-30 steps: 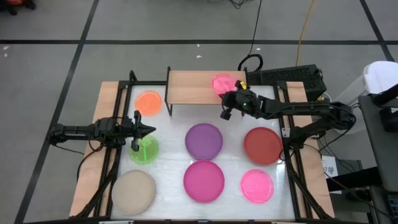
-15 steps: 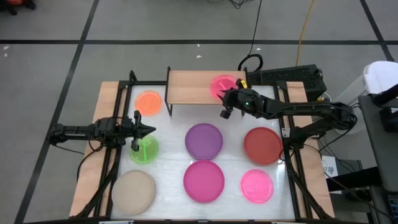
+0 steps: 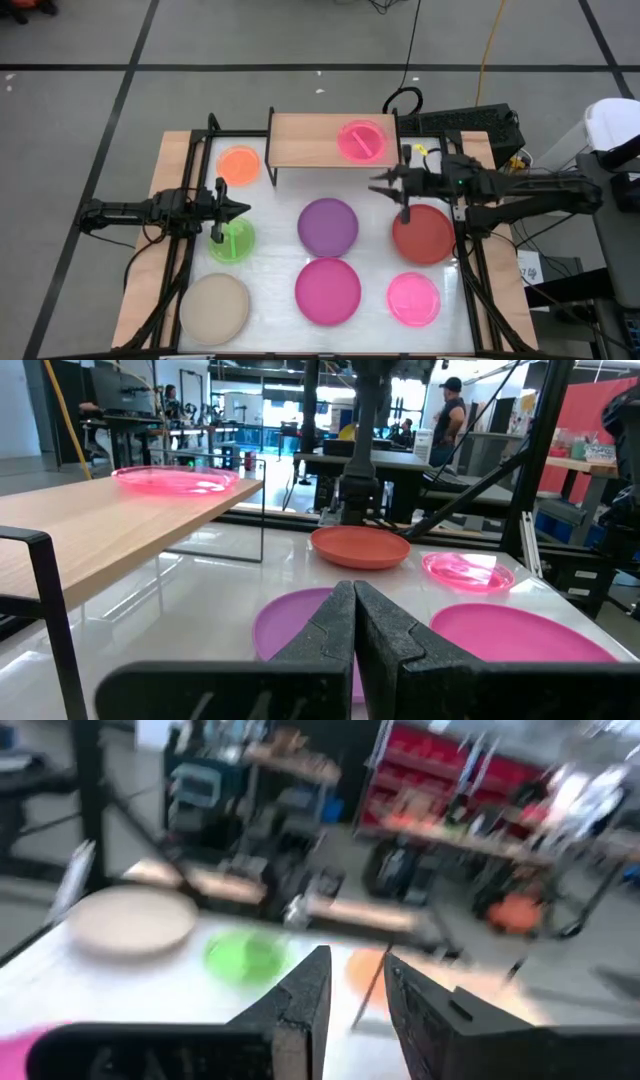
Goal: Place and stack plates onto a shelf
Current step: Stack the light orange plate on top of the light pink plate on the shelf
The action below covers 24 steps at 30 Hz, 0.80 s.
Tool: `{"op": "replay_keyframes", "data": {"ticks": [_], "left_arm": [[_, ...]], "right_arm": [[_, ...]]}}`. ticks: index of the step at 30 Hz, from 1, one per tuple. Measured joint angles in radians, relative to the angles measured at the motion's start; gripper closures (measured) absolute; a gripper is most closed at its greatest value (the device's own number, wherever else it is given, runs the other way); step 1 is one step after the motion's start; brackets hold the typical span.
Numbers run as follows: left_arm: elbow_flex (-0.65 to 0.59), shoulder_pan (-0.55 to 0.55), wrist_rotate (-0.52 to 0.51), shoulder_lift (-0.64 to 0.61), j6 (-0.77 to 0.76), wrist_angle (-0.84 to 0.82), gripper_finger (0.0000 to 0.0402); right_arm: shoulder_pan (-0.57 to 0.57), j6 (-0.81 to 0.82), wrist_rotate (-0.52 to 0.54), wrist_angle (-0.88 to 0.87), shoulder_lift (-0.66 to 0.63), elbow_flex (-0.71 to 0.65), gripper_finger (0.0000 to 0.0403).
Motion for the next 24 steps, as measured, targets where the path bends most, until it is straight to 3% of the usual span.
{"op": "replay_keyframes", "data": {"ticks": [7,12,19,24], "left_arm": [[0.000,0.000,0.000,0.000,0.000,0.000,0.0398],[0.000,0.000,0.000,0.000,0.000,0.000,0.0398],[0.000,0.000,0.000,0.000,0.023,0.047,0.0398],[0.000,0.000,0.000,0.000,0.020,0.094,0.0398]], "right_arm": [[0.067,0.085,-0.006,0.037,-0.128,-0.200,0.0324],[0.094,0.069,-0.005,0.213,-0.208,-0.338,0.0324],[0.094,0.091,-0.004,0.436,-0.277,-0.470,0.0324],[0.093,0.120,-0.004,0.451,-0.306,-0.525,0.0324]]}}
